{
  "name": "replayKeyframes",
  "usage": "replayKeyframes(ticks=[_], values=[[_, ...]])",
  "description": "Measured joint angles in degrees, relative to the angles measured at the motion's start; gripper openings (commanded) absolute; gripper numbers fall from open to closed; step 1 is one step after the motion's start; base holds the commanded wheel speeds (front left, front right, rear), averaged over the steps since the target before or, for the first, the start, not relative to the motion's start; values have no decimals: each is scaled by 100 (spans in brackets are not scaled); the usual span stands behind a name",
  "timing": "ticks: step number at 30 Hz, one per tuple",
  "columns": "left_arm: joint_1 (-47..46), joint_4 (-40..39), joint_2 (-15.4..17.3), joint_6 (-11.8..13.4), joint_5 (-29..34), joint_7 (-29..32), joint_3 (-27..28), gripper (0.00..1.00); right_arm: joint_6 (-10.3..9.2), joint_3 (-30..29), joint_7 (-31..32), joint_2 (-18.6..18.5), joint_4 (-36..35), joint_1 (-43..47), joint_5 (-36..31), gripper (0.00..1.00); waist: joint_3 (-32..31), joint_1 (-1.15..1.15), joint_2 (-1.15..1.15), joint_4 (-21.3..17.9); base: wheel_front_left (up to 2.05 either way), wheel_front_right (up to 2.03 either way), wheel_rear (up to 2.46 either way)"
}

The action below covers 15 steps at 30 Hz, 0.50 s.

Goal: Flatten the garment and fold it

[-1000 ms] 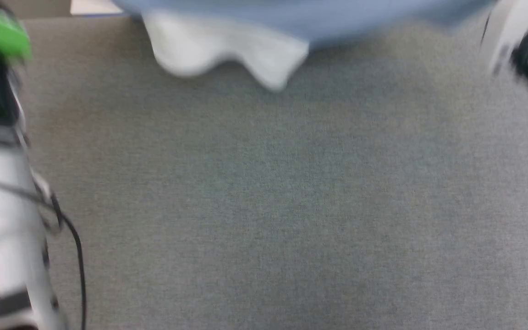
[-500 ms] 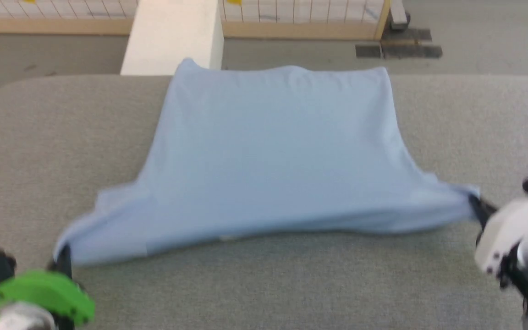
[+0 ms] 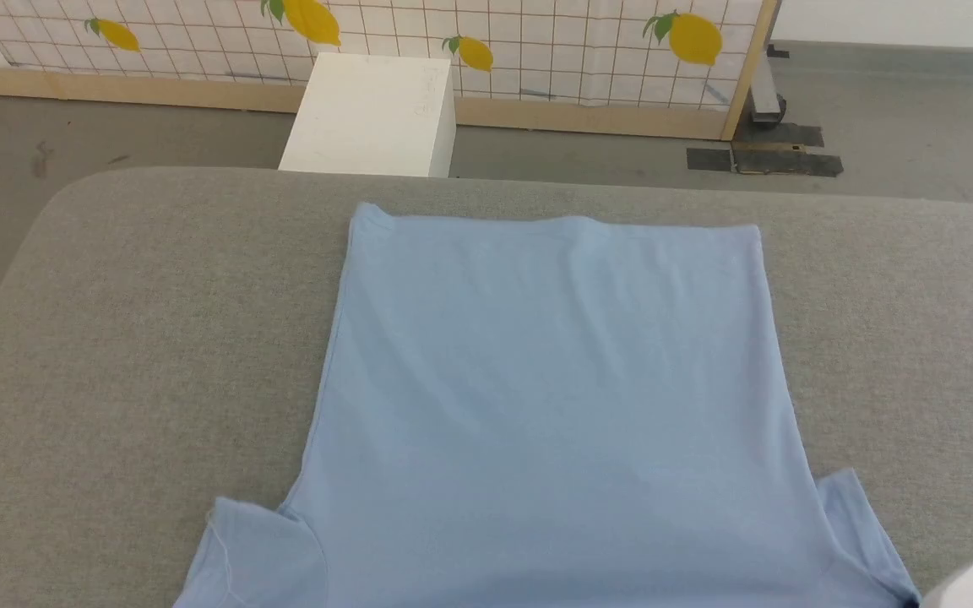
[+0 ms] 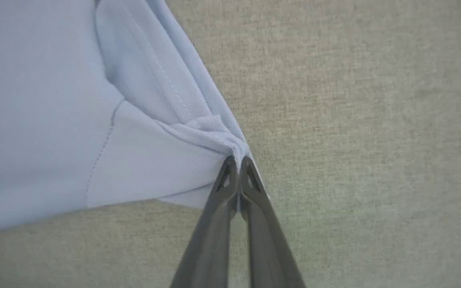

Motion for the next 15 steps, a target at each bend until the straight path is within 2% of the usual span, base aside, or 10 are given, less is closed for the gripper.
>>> replayKeyframes(ticks=[4,9,10,11,12,15], values=[[93,4,-8,119,118,46,-69,0,0,-2,103,-5,97,223,165,0,-37,0,0,15,0,0,0],[90,20,-89,123,112,27,-176,0,0,107,-221,-48,360,249,296,0,-42,0,0,8,0,0,0],[84,16,-96,123,107,-22,-181,0,-1,141,-370,-49,380,249,330,21,-36,0,0,9,0,0,0],[81,13,-98,114,93,-51,-188,0,-1,166,-503,-49,392,247,347,64,-32,0,0,11,0,0,0],[75,5,-104,105,60,-82,-197,0,-1,188,-659,-48,407,244,400,100,-26,0,0,12,0,0,0],[61,-9,-112,58,34,-136,-236,0,-1,231,-1082,-30,380,183,432,100,-10,0,0,28,0,0,0]])
